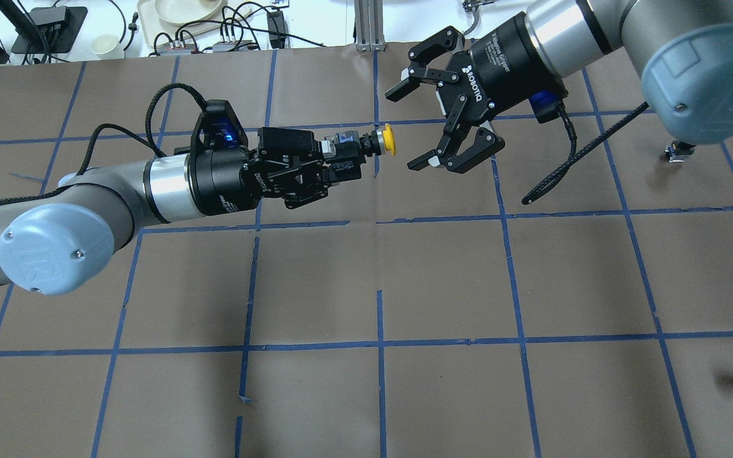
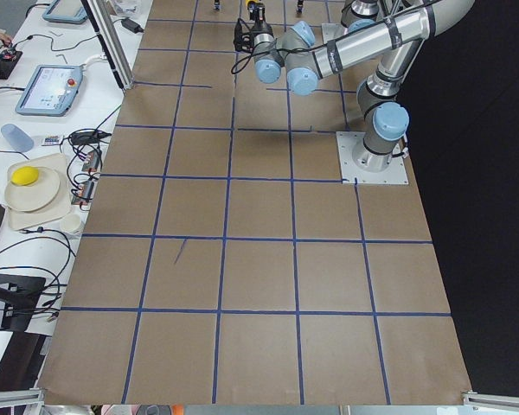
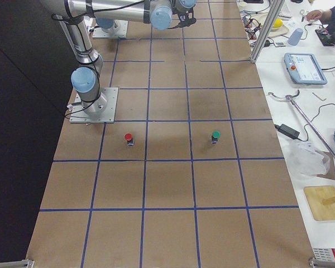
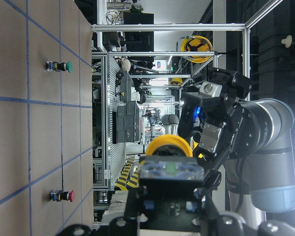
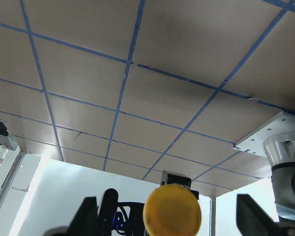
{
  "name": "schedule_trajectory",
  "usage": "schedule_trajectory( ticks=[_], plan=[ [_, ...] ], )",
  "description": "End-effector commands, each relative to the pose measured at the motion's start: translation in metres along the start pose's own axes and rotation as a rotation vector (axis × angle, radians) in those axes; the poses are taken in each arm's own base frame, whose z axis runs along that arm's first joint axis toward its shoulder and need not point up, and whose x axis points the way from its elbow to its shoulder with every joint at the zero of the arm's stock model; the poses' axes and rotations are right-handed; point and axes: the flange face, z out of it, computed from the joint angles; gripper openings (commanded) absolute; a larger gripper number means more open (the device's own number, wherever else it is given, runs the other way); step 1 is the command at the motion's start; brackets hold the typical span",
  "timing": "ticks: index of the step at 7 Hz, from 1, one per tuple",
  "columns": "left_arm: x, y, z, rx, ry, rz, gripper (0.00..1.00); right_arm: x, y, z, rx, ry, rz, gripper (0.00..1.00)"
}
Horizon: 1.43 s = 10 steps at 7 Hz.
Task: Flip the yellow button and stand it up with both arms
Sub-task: 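Hold the button up with the left gripper while the right gripper approaches its yellow cap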
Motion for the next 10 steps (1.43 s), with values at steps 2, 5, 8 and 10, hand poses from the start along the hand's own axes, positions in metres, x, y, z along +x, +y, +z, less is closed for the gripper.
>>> schedule_trajectory(
  ticks=[2, 5, 8, 10],
  plan=[
    [0.0, -0.001, 0.0, 0.006, 0.007, -0.004, 0.21, 0.0, 0.003, 0.002, -0.041, -0.008, 0.038, 0.98],
    [0.0, -0.001, 0.0, 0.006, 0.007, 0.001, 0.21, -0.007, -0.008, 0.011, -0.093, -0.008, 0.063, 0.97],
    [0.0, -0.001, 0.0, 0.006, 0.007, 0.001, 0.21, -0.006, -0.007, 0.009, -0.09, -0.012, 0.064, 0.59],
    [0.0, 0.0, 0.0, 0.006, 0.007, 0.001, 0.21, -0.005, -0.006, 0.008, -0.092, -0.012, 0.067, 0.2]
  ],
)
